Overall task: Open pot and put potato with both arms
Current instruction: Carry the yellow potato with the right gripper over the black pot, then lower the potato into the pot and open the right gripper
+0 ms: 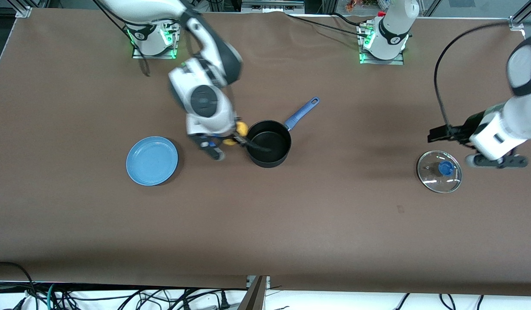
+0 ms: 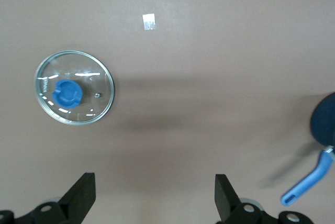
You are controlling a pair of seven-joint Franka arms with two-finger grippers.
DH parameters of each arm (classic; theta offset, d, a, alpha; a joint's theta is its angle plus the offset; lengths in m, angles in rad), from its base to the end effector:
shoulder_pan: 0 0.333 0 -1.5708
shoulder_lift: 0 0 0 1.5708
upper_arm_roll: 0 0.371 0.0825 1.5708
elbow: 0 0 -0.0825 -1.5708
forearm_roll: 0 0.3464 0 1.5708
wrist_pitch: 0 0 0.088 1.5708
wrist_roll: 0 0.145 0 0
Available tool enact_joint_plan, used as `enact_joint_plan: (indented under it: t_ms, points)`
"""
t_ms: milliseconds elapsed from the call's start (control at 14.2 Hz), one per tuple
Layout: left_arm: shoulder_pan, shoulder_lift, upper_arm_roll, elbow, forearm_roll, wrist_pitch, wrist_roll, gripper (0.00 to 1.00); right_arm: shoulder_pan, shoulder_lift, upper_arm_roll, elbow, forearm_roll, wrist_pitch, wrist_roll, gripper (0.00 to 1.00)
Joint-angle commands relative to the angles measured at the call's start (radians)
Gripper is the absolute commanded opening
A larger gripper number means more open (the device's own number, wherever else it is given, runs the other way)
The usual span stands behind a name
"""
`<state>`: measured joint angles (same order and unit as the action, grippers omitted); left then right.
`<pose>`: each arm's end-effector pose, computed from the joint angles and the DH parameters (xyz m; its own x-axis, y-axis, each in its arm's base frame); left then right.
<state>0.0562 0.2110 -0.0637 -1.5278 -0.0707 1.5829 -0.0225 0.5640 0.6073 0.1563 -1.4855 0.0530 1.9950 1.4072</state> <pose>0.5780 -0.0109 0.5457 0.9875 0.0152 -0.1567 0.0279 -0.9964 0.0794 0.5315 0.4468 0.3410 0.7304 -0.6667 -0.1481 -0.6646 -0.7438 0.0708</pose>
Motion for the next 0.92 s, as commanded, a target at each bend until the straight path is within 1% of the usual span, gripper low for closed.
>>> enact_joint_plan:
  t_ms: [0,211,634,704,775,845]
  points:
    - [0.008,-0.021,-0.007,0.076,0.020,-0.060,-0.014,1.00,0.050,0.118,-0.012,0.096,0.013,0.065,0.096,0.31]
    - [0.008,-0.041,-0.031,0.083,0.015,-0.086,-0.020,1.00,0.062,0.164,-0.012,0.097,0.018,0.183,0.138,0.31]
    - [0.020,-0.041,-0.031,0.083,0.011,-0.098,-0.024,1.00,0.090,0.239,-0.012,0.096,0.013,0.232,0.135,0.32]
    - [0.020,-0.038,-0.030,0.083,0.017,-0.098,-0.022,1.00,0.093,0.246,-0.012,0.094,0.010,0.232,0.134,0.43]
    - [0.024,-0.036,-0.030,0.084,0.017,-0.098,-0.019,1.00,0.096,0.247,-0.014,0.094,0.004,0.231,0.134,0.66]
    - [0.024,-0.036,-0.030,0.084,0.020,-0.098,-0.019,1.00,0.096,0.246,-0.015,0.094,-0.004,0.229,0.133,0.99]
